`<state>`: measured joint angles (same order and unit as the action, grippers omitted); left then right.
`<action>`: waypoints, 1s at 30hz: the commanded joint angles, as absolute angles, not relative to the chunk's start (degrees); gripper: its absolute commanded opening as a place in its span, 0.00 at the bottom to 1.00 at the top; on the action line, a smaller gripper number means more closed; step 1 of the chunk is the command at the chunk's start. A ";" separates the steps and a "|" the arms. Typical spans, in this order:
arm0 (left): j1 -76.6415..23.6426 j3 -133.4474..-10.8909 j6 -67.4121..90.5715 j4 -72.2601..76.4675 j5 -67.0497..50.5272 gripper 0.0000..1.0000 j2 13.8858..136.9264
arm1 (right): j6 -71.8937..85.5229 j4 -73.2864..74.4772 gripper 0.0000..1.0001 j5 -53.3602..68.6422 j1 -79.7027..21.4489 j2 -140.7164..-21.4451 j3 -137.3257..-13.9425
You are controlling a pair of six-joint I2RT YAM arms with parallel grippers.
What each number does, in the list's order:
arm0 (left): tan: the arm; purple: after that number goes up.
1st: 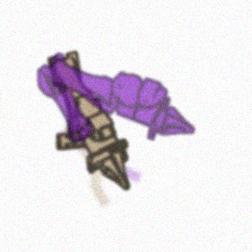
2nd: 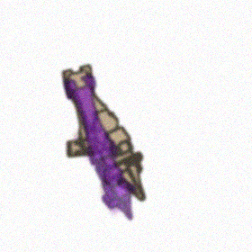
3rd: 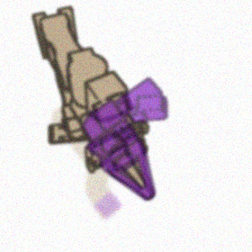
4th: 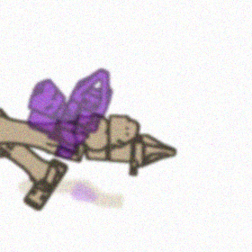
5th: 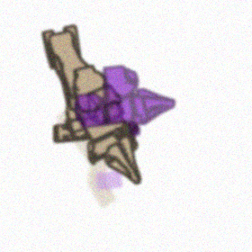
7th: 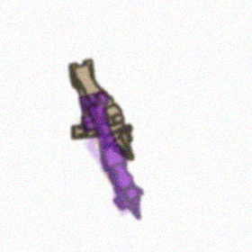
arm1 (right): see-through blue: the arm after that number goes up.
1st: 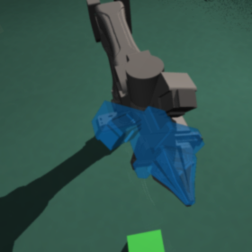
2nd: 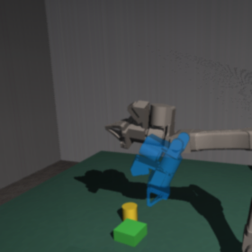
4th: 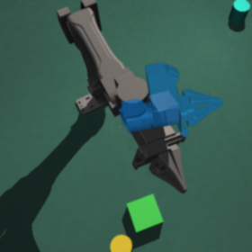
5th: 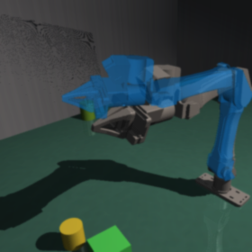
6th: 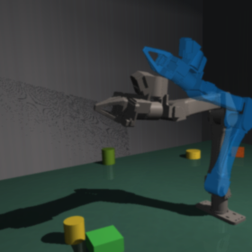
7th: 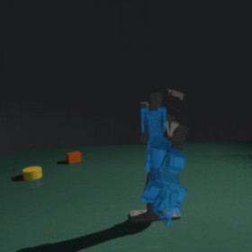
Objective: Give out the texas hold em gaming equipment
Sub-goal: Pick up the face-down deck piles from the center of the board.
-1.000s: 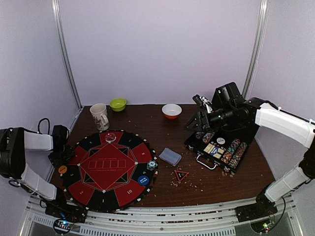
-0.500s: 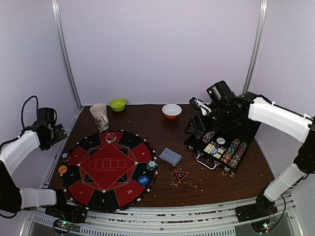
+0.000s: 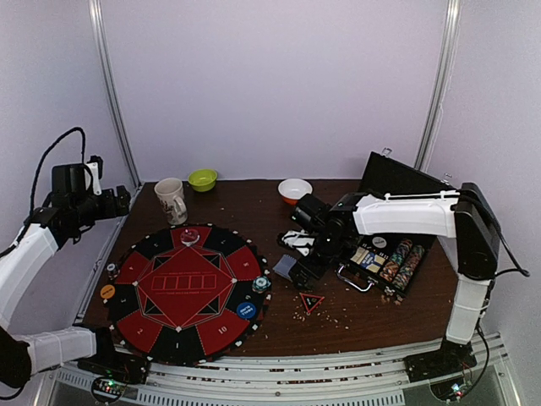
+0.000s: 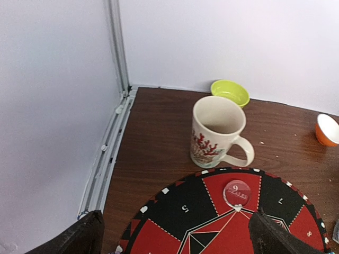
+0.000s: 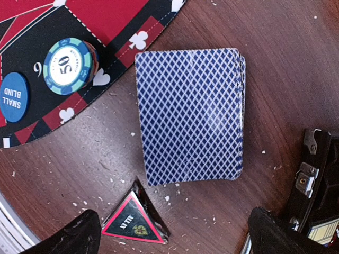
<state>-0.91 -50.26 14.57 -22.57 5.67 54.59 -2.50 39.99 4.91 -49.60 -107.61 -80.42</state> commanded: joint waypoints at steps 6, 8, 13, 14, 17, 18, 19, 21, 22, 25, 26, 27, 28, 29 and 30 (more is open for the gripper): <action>-1.51 -52.04 6.41 -18.99 -0.04 0.98 52.83 | -7.76 37.65 1.00 3.12 -49.59 -113.53 -85.23; -1.53 -51.74 6.40 -18.79 -0.46 0.98 52.87 | -8.17 38.35 1.00 1.83 -49.48 -114.78 -86.07; -1.57 -51.96 6.58 -17.93 -2.01 0.98 53.34 | -8.24 39.16 1.00 -0.16 -49.25 -117.38 -86.89; -1.56 -52.04 6.66 -17.93 -2.06 0.98 53.49 | -8.18 38.92 1.00 -0.22 -49.17 -117.69 -86.67; -1.56 -52.46 6.60 -17.93 -2.39 0.98 53.69 | -8.11 38.00 0.99 0.48 -49.02 -119.03 -86.16; -1.52 -52.55 6.64 -17.86 -2.62 0.98 53.65 | -8.09 37.49 0.98 1.18 -48.99 -119.51 -85.98; -1.56 -52.61 6.65 -17.92 -2.71 0.98 53.63 | -8.04 36.93 0.96 1.88 -48.84 -119.68 -85.71; -1.57 -52.63 6.59 -17.93 -2.61 0.98 53.55 | -7.69 35.49 0.92 3.18 -48.21 -119.65 -84.79; -1.55 -52.63 6.60 -18.01 -2.60 0.98 53.50 | -7.38 34.82 0.90 3.32 -47.95 -119.50 -84.30; -1.58 -52.56 6.57 -18.06 -2.49 0.98 53.14 | -6.58 33.71 0.85 2.39 -47.19 -119.20 -83.18; -1.58 -52.54 6.51 -18.06 -2.46 0.98 53.10 | -6.49 33.46 0.83 2.19 -47.12 -119.12 -82.87; -1.58 -52.56 6.47 -18.00 -2.46 0.98 53.09 | -6.50 33.25 0.82 1.82 -47.11 -119.09 -82.43; -1.57 -52.54 6.42 -17.98 -2.54 0.98 53.21 | -6.46 33.01 0.81 1.24 -47.11 -119.17 -82.10; -1.56 -52.58 6.42 -17.98 -2.67 0.98 53.24 | -6.47 32.92 0.79 0.78 -47.03 -119.37 -82.01; -1.57 -52.58 6.44 -18.00 -2.71 0.98 53.37 | -6.48 33.08 0.78 0.45 -47.04 -119.69 -82.05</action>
